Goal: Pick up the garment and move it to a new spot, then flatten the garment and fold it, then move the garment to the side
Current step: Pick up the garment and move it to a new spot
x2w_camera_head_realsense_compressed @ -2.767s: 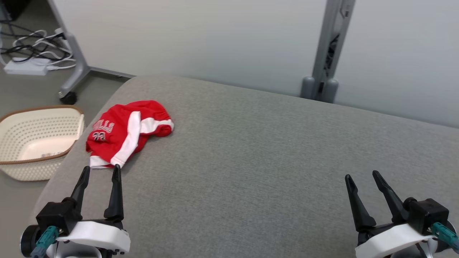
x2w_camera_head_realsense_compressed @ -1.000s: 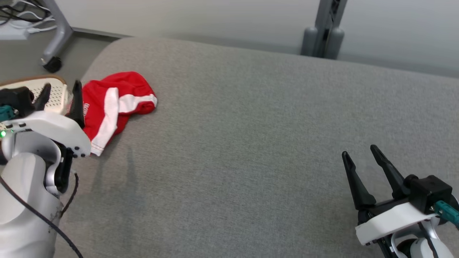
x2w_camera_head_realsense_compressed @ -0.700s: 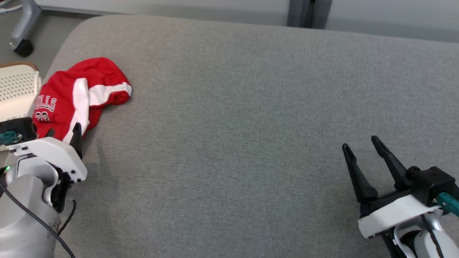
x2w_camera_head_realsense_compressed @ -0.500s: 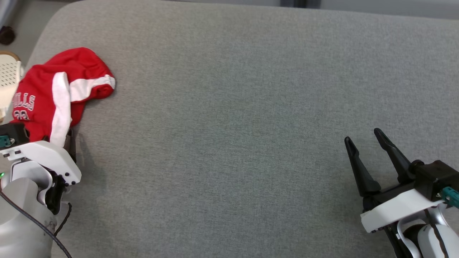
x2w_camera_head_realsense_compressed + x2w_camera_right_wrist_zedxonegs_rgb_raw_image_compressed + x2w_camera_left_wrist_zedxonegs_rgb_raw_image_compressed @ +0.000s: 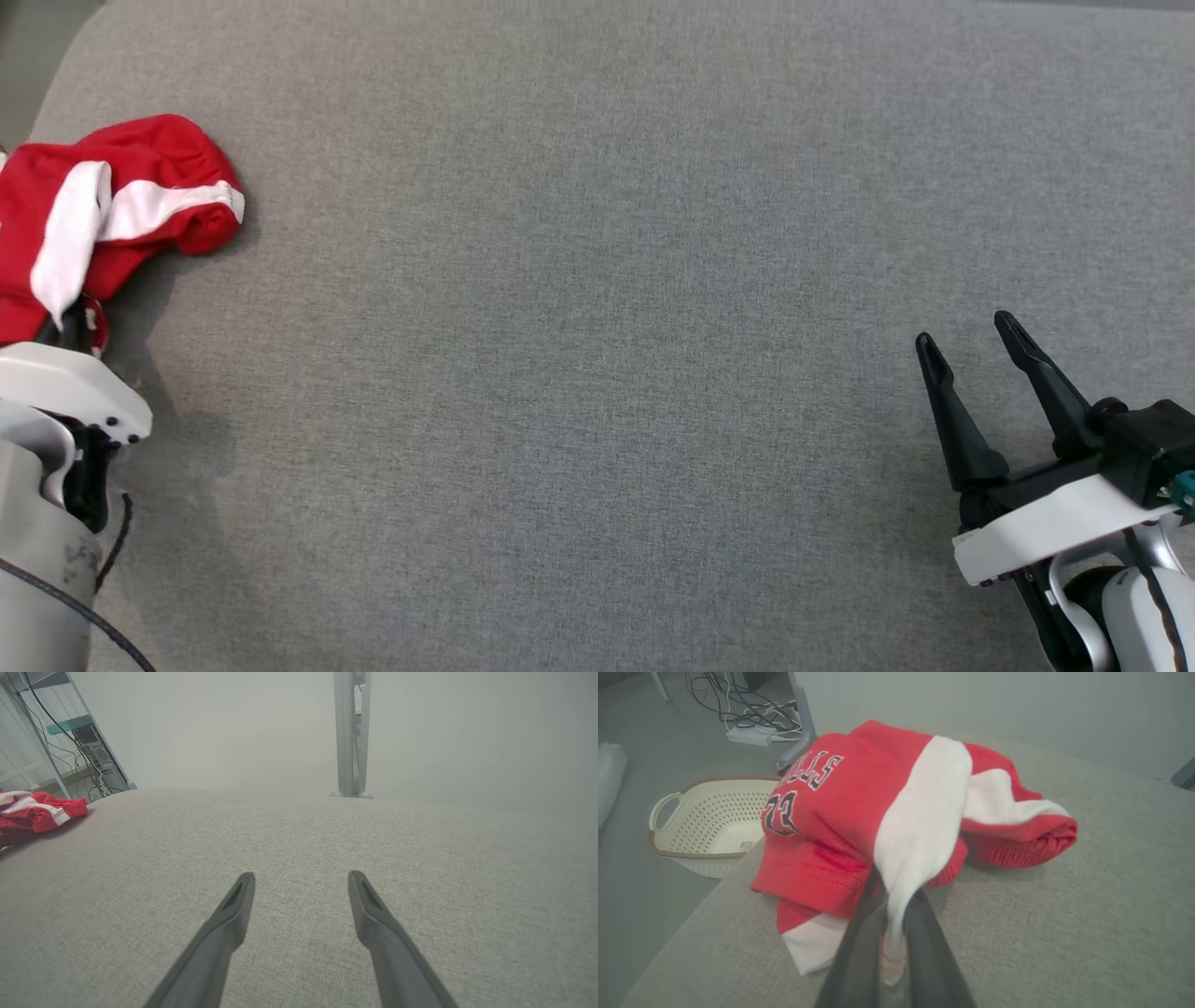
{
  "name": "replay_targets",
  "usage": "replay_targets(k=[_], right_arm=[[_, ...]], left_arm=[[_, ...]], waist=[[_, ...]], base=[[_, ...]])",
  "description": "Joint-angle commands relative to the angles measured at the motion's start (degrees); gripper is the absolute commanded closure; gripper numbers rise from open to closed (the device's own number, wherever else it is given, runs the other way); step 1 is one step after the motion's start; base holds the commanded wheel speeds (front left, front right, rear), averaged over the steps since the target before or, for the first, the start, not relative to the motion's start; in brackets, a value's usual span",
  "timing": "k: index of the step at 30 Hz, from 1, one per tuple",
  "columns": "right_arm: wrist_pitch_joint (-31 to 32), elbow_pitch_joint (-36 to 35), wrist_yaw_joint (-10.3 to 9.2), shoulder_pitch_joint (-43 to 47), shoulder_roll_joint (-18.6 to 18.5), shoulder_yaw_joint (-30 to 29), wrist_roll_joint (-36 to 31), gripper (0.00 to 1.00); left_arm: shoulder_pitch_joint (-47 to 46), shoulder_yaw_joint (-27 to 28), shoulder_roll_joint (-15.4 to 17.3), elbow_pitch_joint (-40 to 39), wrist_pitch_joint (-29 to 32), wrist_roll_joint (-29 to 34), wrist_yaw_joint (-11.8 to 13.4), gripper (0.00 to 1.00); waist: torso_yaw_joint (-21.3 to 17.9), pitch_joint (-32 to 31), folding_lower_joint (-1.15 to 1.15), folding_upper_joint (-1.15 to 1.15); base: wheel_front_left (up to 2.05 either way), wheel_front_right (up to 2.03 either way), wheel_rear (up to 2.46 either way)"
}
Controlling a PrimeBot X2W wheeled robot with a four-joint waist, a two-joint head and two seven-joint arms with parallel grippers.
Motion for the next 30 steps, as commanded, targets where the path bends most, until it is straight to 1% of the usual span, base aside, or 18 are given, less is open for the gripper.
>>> replay_targets(k=[1,5,8,11,12,13,15,18,21,27,30], right_arm=[[-0.6,0.63,-0.02,0.13,0.1,-0.1,0.27,0.0],[-1.63,2.11,-0.02,0.98,1.12,-0.36,0.52,0.0],[-2.44,2.88,-0.02,1.18,2.14,-0.4,0.62,0.0],[-3.23,3.93,-0.02,1.82,2.93,-0.61,0.75,0.0],[-3.23,3.93,-0.02,1.82,2.93,-0.61,0.75,0.0],[-3.5,4.25,-0.02,2.07,3.22,-0.67,0.82,0.0],[-3.88,4.68,-0.02,2.36,3.88,-0.81,0.91,0.0],[-4.48,5.66,-0.02,2.46,4.43,-0.49,1.13,0.0],[-4.92,6.15,-0.02,2.9,5.1,-0.55,1.2,0.0],[-5.78,7.1,-0.02,3.4,5.97,-0.74,1.55,0.0],[-6.13,7.59,-0.02,3.78,6.15,-1.0,1.56,0.0]], left_arm=[[-0.81,0.16,0.7,-0.68,-0.92,0.4,-0.25,1.0],[-0.88,-0.38,2.26,-4.5,-2.05,2.41,0.82,1.0],[-0.01,-0.59,2.73,-9.73,-2.25,4.11,1.79,1.0],[3.1,-0.33,2.2,-16.84,-2.23,5.87,2.94,1.0],[3.1,-0.33,2.2,-16.84,-2.23,5.87,2.94,1.0],[4.23,-0.38,1.95,-19.44,-2.25,6.44,3.29,1.0],[6.57,-0.97,0.79,-24.5,-2.27,7.25,3.95,1.0],[11.48,-2.07,-0.38,-31.95,-2.27,8.23,5.19,1.0],[16.32,-3.79,-1.51,-39.79,-0.96,8.98,6.55,1.0],[23.94,-9.03,-4.24,-55.68,4.24,10.4,8.69,1.0],[26.26,-12.02,-6.24,-61.52,6.47,10.93,9.47,1.0]], waist=[[0.2,-1.22,0.0,0.0],[0.32,-4.14,0.0,0.0],[-0.07,-6.22,0.0,0.0],[-0.95,-8.22,0.0,0.0],[-0.95,-8.22,0.0,0.0],[-1.44,-8.88,0.0,0.0],[-2.49,-9.99,0.0,0.0],[-4.99,-11.64,0.0,0.0],[-7.88,-12.6,0.0,0.0],[-14.79,-13.54,0.0,0.0],[-18.26,-13.61,0.0,0.0]], base=[[0.0,0.0,0.0],[0.0,0.0,0.0],[0.0,0.0,0.0],[0.0,0.0,0.0],[0.0,0.0,0.0],[0.0,0.0,0.0],[0.0,0.0,0.0],[0.0,0.0,0.0],[0.0,0.0,0.0],[0.0,0.0,0.0],[0.0,0.0,0.0]])
